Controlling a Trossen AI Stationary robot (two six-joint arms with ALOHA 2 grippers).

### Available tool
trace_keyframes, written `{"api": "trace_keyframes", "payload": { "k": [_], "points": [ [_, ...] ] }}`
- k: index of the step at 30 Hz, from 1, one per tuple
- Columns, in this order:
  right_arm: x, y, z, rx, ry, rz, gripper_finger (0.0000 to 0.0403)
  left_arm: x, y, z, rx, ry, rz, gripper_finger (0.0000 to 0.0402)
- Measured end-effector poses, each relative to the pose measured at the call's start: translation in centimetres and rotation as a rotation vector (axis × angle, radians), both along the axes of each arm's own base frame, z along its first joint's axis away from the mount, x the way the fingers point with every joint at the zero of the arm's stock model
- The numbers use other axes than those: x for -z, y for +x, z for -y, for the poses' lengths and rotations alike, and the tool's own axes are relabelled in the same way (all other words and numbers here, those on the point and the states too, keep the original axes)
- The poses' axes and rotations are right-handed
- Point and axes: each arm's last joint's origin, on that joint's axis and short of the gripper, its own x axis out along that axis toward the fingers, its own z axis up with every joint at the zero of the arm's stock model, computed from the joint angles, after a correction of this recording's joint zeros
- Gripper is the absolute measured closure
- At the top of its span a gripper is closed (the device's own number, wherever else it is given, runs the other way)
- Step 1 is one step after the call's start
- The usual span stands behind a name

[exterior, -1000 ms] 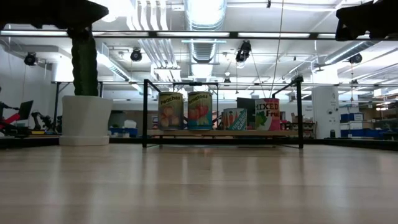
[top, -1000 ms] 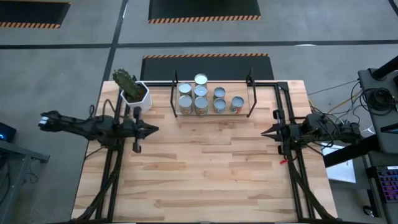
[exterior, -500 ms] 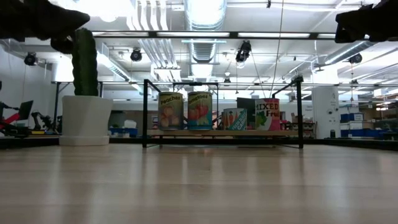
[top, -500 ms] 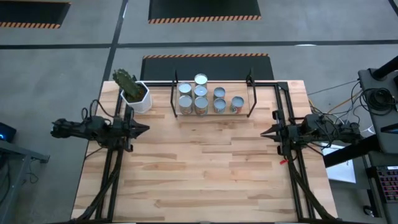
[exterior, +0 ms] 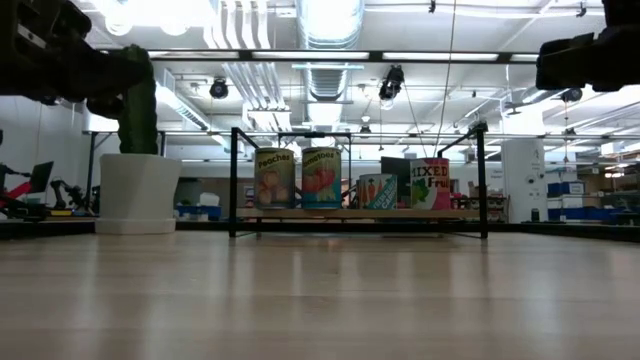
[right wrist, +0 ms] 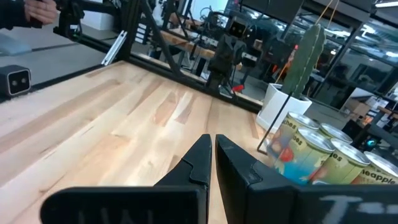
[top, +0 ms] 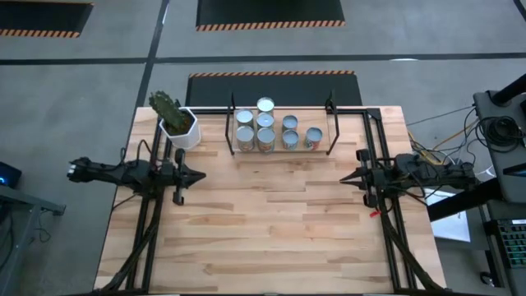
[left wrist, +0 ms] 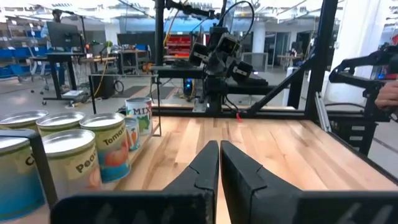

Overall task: Pick and place cans onto a shelf
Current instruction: Return to Home Position

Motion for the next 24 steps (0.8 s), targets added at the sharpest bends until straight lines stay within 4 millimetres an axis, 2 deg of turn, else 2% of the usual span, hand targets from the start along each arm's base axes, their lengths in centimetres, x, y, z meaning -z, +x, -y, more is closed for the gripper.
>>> {"api": "trace_keyframes", "payload": {
  "k": [3, 10, 15, 18, 24],
  "points": [
    [0.0, 0.0, 0.0, 0.001, 0.004, 0.003, 0.039, 0.7, 0.2, 0.0, 0.001, -0.003, 0.016, 0.0402],
    [0.0, 0.2, 0.0, 0.001, 0.051, 0.033, 0.039, 0.6, 0.2, -0.1, -0.037, -0.005, 0.016, 0.0402],
    [1.2, 0.4, 0.0, -0.002, 0.0, -0.021, 0.039, 0.5, 0.2, -0.4, -0.168, -0.031, 0.019, 0.0402],
    [2.5, 0.7, -0.1, -0.005, -0.017, -0.071, 0.039, 0.5, 0.2, -0.5, -0.183, -0.033, 0.019, 0.0402],
    [2.7, 1.0, -0.1, 0.005, 0.111, -0.074, 0.039, 0.5, 0.2, -0.5, -0.183, -0.033, 0.02, 0.0402]
  ]
}}
